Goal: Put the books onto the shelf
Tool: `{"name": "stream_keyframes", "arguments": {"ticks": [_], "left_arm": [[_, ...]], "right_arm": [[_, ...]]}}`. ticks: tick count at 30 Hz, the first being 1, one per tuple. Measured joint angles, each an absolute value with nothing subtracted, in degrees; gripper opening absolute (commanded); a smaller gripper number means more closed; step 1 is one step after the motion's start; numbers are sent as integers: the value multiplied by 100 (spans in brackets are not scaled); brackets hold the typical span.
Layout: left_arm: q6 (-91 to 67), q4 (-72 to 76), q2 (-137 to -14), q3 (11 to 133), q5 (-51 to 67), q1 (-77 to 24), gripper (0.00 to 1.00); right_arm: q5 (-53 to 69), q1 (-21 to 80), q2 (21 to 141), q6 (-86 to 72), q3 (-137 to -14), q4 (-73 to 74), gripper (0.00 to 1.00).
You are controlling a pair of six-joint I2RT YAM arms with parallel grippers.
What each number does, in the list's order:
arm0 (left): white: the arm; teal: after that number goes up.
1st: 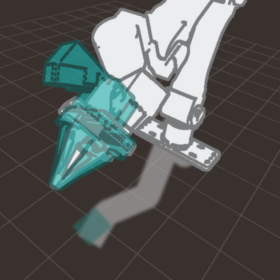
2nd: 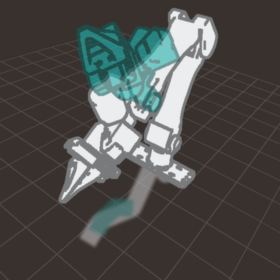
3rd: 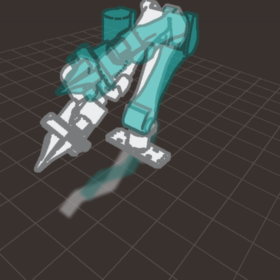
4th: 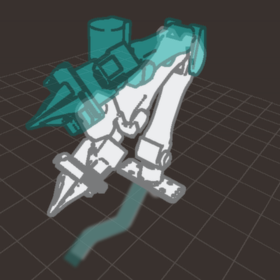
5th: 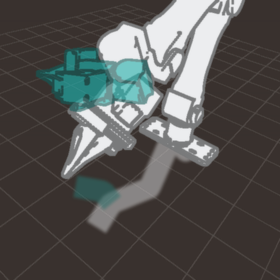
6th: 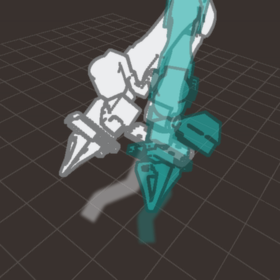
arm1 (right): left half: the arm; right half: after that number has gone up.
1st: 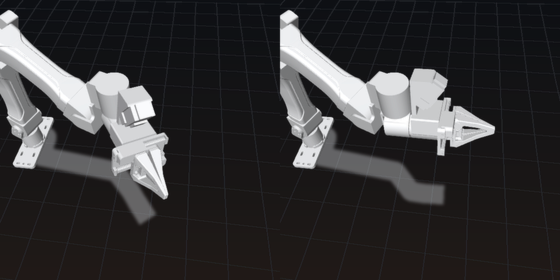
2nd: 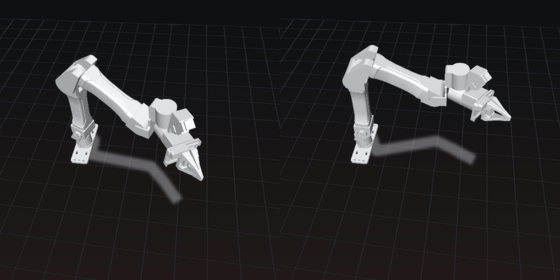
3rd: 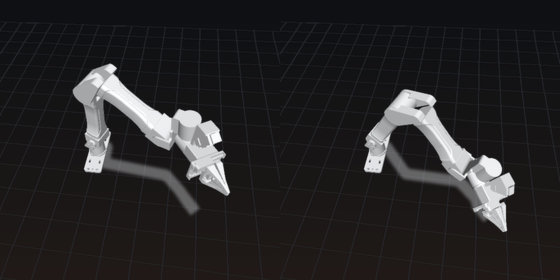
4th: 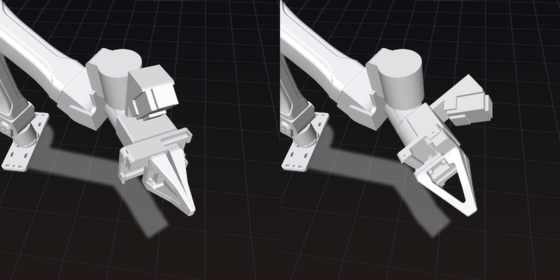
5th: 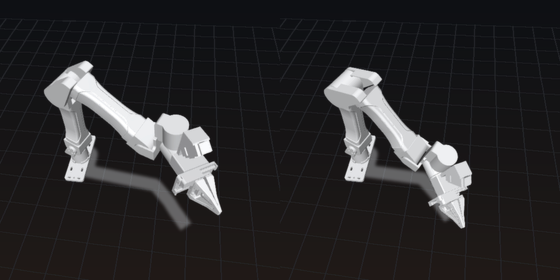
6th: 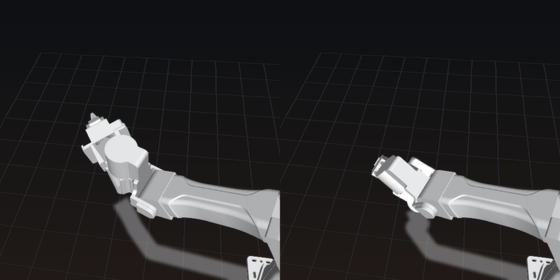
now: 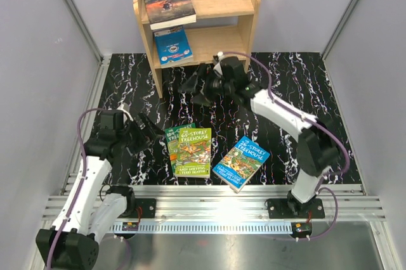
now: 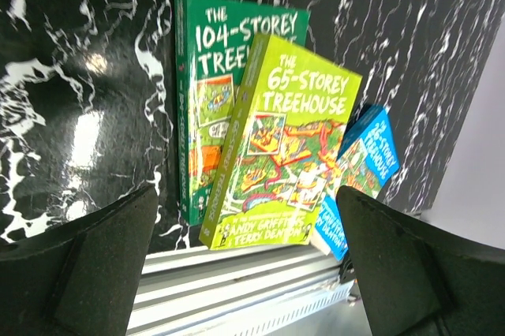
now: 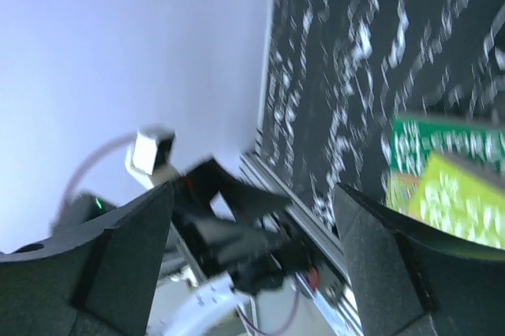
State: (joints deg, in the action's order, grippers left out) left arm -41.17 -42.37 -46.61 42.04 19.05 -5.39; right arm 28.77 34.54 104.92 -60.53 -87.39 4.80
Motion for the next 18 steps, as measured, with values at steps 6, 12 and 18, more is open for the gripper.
{"name": "stream_keyframes", "arguments": {"ticks": [6, 12, 18], "left_arm": [[-4158, -3850, -4952, 3809, 2202, -768, 99], [-4250, -3256, -5634, 3387, 2294, -1288, 99], [-4429, -2550, -6571, 3363, 2274, -1929, 99]], "right_arm": [[2324, 3795, 8567, -5465, -6807, 1317, 94], [1914, 3708, 7693, -5380, -5094, 1990, 93], [1863, 3710, 7754, -5446, -4309, 2073, 94]]}}
